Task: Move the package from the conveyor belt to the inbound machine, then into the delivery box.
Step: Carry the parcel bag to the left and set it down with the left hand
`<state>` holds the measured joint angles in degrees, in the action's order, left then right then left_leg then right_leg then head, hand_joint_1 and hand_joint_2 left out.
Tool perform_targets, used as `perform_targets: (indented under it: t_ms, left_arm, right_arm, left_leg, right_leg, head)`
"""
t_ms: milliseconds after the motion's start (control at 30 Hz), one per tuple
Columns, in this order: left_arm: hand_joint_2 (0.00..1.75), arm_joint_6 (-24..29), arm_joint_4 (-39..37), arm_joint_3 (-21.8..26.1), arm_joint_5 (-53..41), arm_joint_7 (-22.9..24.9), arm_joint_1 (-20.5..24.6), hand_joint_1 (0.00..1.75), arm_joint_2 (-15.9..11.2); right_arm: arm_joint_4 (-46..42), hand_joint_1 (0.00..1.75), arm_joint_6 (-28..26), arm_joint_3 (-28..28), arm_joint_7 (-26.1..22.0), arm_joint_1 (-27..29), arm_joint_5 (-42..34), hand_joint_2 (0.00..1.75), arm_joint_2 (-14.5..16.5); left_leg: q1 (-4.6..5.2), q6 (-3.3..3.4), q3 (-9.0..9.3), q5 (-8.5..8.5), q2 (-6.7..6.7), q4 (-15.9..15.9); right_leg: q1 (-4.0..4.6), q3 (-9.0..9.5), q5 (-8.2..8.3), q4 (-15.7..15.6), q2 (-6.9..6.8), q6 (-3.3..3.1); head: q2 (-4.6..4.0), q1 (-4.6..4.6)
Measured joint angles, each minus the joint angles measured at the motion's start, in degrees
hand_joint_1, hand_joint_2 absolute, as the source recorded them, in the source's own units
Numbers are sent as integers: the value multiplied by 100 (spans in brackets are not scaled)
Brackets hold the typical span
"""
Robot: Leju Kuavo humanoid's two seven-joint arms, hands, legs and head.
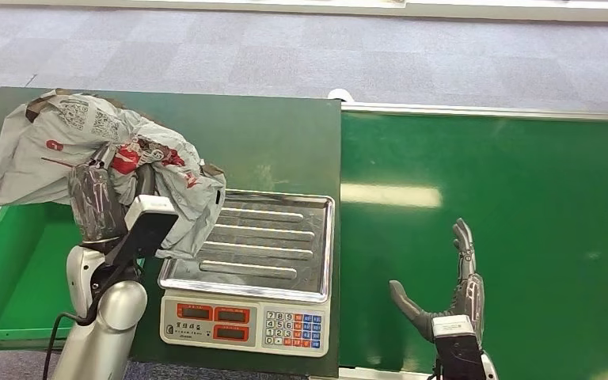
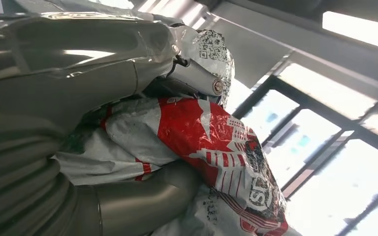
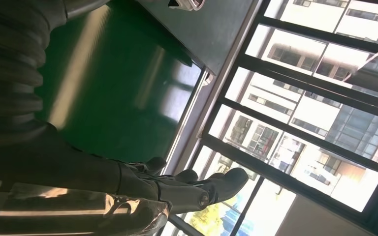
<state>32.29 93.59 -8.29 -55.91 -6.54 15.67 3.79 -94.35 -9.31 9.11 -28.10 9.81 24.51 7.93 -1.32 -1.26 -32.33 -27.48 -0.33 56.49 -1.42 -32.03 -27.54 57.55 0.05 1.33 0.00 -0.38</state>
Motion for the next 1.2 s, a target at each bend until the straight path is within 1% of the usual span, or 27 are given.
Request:
perform_targets:
  t_ms: [67, 133, 200, 267, 333, 500, 633, 733, 767, 800, 867, 900, 933, 1200]
  left_arm:
    - [175, -48, -277, 182, -443, 411, 106, 160, -63]
    - [175, -55, -571, 358, -844, 756, 201, 148, -133]
    - [175, -54, -832, 531, -1327, 1110, 286, 140, -186]
    - [175, -60, -1012, 692, -1876, 1461, 347, 140, -218]
    - [175, -80, -1115, 833, -2265, 1691, 384, 140, -229]
    - [175, -101, -1249, 1035, -2454, 1806, 428, 140, -228]
    - [175, -104, -1306, 1094, -2466, 1813, 434, 145, -226]
    - [175, -118, -1342, 1141, -2473, 1840, 439, 141, -222]
    - [175, -116, -1356, 1163, -2469, 1855, 440, 135, -221]
    - [175, -99, -1366, 1190, -2438, 1866, 440, 112, -219]
    - [175, -39, -1377, 1253, -2316, 1876, 439, 44, -217]
    - [175, -10, -1379, 1286, -2233, 1870, 439, 13, -215]
    - [175, 8, -1379, 1318, -2163, 1857, 437, 0, -214]
    - [175, 133, -1381, 1439, -1720, 1654, 430, 0, -179]
  right_arm:
    - [-48, 0, -1, -6, 34, 40, 57, 175, 1]
    - [-92, 0, -2, -9, 73, 63, 130, 175, 6]
    - [-125, 0, -11, -7, 116, 73, 181, 175, 16]
    - [-147, 0, -27, -3, 159, 78, 215, 175, 27]
    - [-162, 0, -42, 2, 198, 81, 247, 175, 41]
    - [-169, 0, -58, 10, 222, 81, 276, 175, 73]
    - [-169, 0, -63, 11, 225, 82, 280, 175, 79]
    - [-169, 0, -69, 10, 239, 82, 300, 175, 84]
    - [-169, 0, -70, 10, 250, 82, 313, 175, 88]
    - [-169, 0, -70, 9, 262, 82, 324, 175, 95]
    - [-169, 0, -70, 8, 283, 82, 341, 175, 108]
    - [-169, 0, -70, 7, 286, 82, 346, 175, 112]
    - [-169, 0, -72, 7, 287, 82, 350, 175, 115]
    - [-169, 0, -156, 11, 323, 86, 358, 175, 118]
  left_leg:
    - [0, 0, 1, 0, 3, 0]
    - [0, 0, 1, 1, 5, 0]
    - [0, -1, 1, 1, 4, 0]
    - [0, -1, 0, 1, 4, 0]
    - [0, -1, 0, 1, 4, 0]
    - [0, -1, -1, 0, 4, 0]
    - [0, -1, -1, 0, 4, 0]
    - [0, -1, -1, 0, 4, 0]
    - [0, -1, -1, 0, 4, 0]
    - [0, -1, -1, 0, 4, 0]
    - [0, -1, -1, 0, 4, 0]
    - [0, -1, -1, 0, 4, 0]
    - [0, -1, -1, 0, 4, 0]
    - [0, -1, -1, 0, 4, 0]
  right_leg:
    - [0, 0, 1, 0, 3, 0]
    - [1, 0, 1, 1, 6, -1]
    - [0, 0, 1, 1, 6, 0]
    - [0, 0, 1, 1, 5, 0]
    - [0, -1, 1, 1, 5, 0]
    - [0, -3, 0, 1, 5, 0]
    - [0, -3, 0, 1, 5, -1]
    - [0, -3, 1, 1, 5, -1]
    - [0, -2, 1, 1, 6, 0]
    - [0, -2, 1, 1, 6, 0]
    - [0, -2, 0, 1, 6, 0]
    - [0, -2, 0, 1, 6, 0]
    - [0, -2, 0, 1, 5, -1]
    - [0, -2, 0, 1, 5, 0]
  head:
    - [0, 1]
    - [0, 1]
    - [0, 1]
    - [0, 0]
    - [0, 1]
    - [0, 1]
    - [0, 1]
    - [0, 1]
    - [0, 1]
    - [0, 1]
    - [0, 1]
    - [0, 1]
    - [0, 1]
    - [0, 1]
